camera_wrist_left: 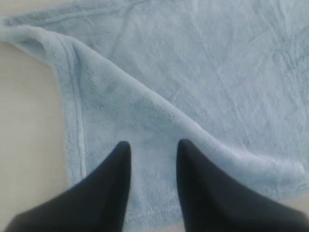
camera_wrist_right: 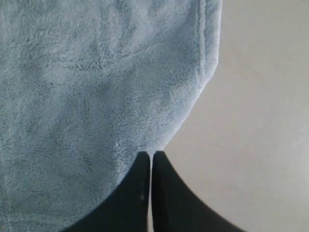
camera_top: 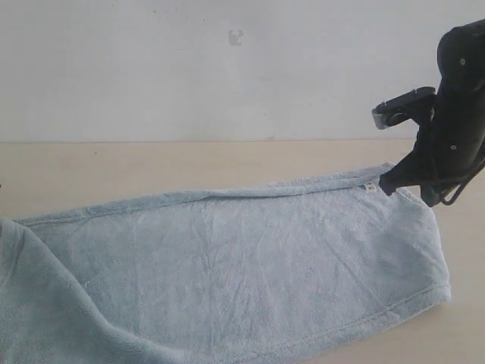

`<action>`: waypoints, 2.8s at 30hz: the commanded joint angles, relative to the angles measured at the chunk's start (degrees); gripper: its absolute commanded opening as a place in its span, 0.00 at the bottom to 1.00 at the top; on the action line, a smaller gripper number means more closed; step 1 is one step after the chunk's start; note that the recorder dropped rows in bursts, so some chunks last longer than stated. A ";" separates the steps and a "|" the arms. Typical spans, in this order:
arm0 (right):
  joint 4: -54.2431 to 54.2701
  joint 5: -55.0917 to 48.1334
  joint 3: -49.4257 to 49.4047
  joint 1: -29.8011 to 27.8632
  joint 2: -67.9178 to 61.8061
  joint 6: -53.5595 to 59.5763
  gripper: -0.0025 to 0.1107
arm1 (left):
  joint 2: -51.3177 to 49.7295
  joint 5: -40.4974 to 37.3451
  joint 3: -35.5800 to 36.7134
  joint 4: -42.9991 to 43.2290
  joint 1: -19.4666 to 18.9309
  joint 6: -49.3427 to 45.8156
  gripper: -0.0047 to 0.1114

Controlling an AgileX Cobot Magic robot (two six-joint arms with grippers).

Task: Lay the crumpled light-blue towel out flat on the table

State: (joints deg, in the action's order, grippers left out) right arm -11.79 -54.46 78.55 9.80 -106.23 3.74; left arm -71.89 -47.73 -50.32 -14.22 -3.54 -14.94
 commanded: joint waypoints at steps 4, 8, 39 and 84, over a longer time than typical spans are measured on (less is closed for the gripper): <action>-0.05 2.48 -1.96 -0.13 1.72 -0.92 0.03 | -2.41 -2.80 6.58 -1.00 0.22 -2.13 0.29; 0.04 3.58 -1.96 -0.13 2.70 -0.92 0.03 | -4.29 -2.58 9.00 -1.73 0.22 -2.28 0.29; 4.01 6.60 -1.96 -0.13 3.33 0.29 0.03 | -27.11 4.34 10.84 13.80 0.22 8.14 0.08; 16.09 6.25 18.18 11.46 -24.82 11.22 0.03 | 3.79 13.78 12.24 14.22 0.22 14.94 0.08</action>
State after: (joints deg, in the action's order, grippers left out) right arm 8.54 -49.49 96.89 19.67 -130.84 19.25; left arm -68.48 -34.11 -37.90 0.88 -3.42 0.39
